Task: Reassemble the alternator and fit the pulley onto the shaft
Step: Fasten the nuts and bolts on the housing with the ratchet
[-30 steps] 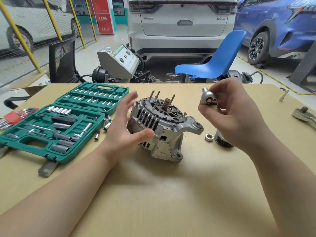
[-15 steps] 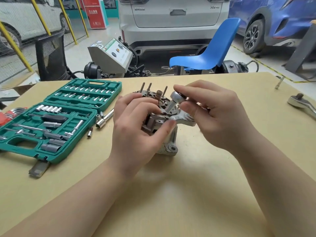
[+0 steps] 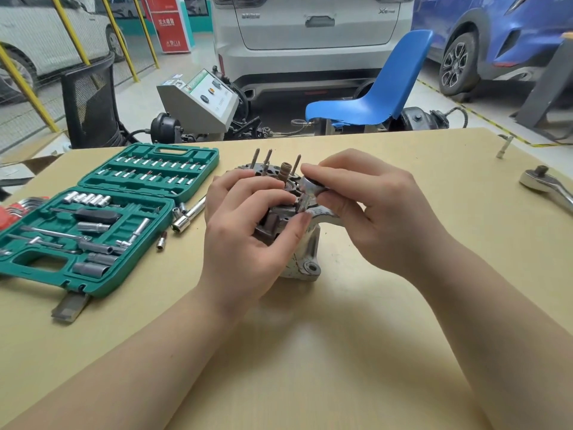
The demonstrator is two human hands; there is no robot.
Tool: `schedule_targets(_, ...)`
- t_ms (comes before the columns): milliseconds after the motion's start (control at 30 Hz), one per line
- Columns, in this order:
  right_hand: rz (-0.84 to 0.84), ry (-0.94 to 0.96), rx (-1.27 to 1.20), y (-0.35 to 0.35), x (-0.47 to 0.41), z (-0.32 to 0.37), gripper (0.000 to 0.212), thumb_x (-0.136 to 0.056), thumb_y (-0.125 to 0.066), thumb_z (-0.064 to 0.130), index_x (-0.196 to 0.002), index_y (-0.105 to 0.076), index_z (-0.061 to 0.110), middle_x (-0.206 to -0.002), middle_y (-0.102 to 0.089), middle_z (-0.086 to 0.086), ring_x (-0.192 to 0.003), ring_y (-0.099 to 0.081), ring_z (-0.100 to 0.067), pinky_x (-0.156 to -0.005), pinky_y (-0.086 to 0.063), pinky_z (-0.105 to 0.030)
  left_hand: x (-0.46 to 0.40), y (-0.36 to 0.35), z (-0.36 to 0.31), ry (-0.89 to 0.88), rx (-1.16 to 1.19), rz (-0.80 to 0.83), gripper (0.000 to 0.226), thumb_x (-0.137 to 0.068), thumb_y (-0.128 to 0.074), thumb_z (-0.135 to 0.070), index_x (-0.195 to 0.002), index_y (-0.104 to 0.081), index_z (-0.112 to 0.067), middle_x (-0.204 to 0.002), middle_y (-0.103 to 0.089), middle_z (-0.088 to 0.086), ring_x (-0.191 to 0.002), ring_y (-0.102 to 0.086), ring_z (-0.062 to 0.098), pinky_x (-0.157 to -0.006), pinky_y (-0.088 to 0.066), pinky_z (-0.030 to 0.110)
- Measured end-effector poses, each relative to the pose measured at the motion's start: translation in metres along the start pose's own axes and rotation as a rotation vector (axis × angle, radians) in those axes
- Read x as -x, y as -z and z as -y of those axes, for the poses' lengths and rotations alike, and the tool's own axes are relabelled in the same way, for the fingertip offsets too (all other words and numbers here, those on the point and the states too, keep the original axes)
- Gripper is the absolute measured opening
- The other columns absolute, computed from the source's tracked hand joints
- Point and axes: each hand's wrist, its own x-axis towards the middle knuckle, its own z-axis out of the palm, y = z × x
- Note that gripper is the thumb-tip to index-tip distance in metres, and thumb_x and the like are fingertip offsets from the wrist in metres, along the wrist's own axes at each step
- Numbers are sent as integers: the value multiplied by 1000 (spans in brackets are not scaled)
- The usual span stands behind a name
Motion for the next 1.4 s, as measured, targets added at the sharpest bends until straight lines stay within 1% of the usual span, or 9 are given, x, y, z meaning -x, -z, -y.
schedule_targets(200, 16, 5, 19, 3, -2, 4, 32, -101, -58, 12, -131, -70, 12, -114, -69, -6, -99, -66, -31, -75, -55, -49, -4, 1, -11, 58, -4, 26, 20, -91, -86, -31, -98, -82, -13, -112, -75, -2, -122, -57, 32, -112, -44, 49)
schedule_targets(367, 0, 20, 63, 7, -2, 9, 29, -100, -63, 15, -128, -73, 14, -108, -70, -6, -90, -67, -31, -69, -56, -48, -11, 1, -21, 126, 0, 30, 20, -92, -84, -36, -96, -83, -17, -115, -72, -6, -121, -60, 24, -105, -48, 58)
schedule_targets(467, -49, -1, 72, 9, -2, 11, 23, -96, -70, 16, -117, -77, 9, -99, -73, -7, -80, -68, -31, -66, -57, -47, -9, 1, -21, 109, -14, 22, 20, -92, -85, -34, -95, -83, -14, -115, -73, 1, -120, -62, 29, -105, -48, 58)
schedule_targets(567, -82, -8, 94, 9, -2, 12, 18, -94, -74, 15, -107, -79, 5, -93, -75, -7, -77, -68, -29, -66, -56, -46, -10, 1, -20, 86, -30, 34, 17, -94, -84, -31, -94, -83, -14, -113, -73, 0, -119, -61, 30, -104, -47, 59)
schedule_targets(867, -12, -61, -82, 12, -3, 8, 16, -92, -75, 9, -108, -78, 5, -100, -75, -2, -85, -70, -23, -75, -57, -39, -9, 3, -12, 34, -59, 144, 19, -102, -71, -28, -104, -84, -15, -122, -72, -5, -126, -53, 30, -110, -39, 64)
schedule_targets(1033, -13, -53, 3, 11, -3, 12, 14, -93, -75, 12, -106, -79, 6, -94, -73, -3, -79, -65, -24, -69, -54, -44, -8, 0, -16, 93, 10, 48, 21, -93, -84, -31, -95, -81, -11, -118, -72, 2, -122, -61, 30, -104, -47, 62)
schedule_targets(1200, -19, -24, 47, 11, -3, 14, 16, -95, -71, 16, -106, -77, 8, -97, -73, -1, -79, -66, -25, -68, -56, -46, -10, 1, -16, 71, -14, 103, 17, -98, -79, -27, -95, -82, -11, -116, -73, -2, -121, -59, 31, -105, -42, 66)
schedule_targets(1333, 11, -48, -31, 14, -3, 10, 15, -93, -76, 12, -108, -77, 8, -98, -73, 1, -80, -65, -20, -73, -55, -39, -11, 3, -12, 53, -40, 156, 22, -104, -67, -27, -102, -84, -16, -122, -72, -5, -125, -54, 29, -110, -36, 70)
schedule_targets(1400, 7, -60, -55, 14, -3, 10, 15, -92, -77, 10, -107, -78, 7, -97, -73, 0, -79, -64, -17, -73, -54, -32, -10, 3, -13, 64, -43, 159, 21, -103, -68, -30, -103, -84, -16, -124, -71, -4, -127, -54, 28, -110, -36, 71)
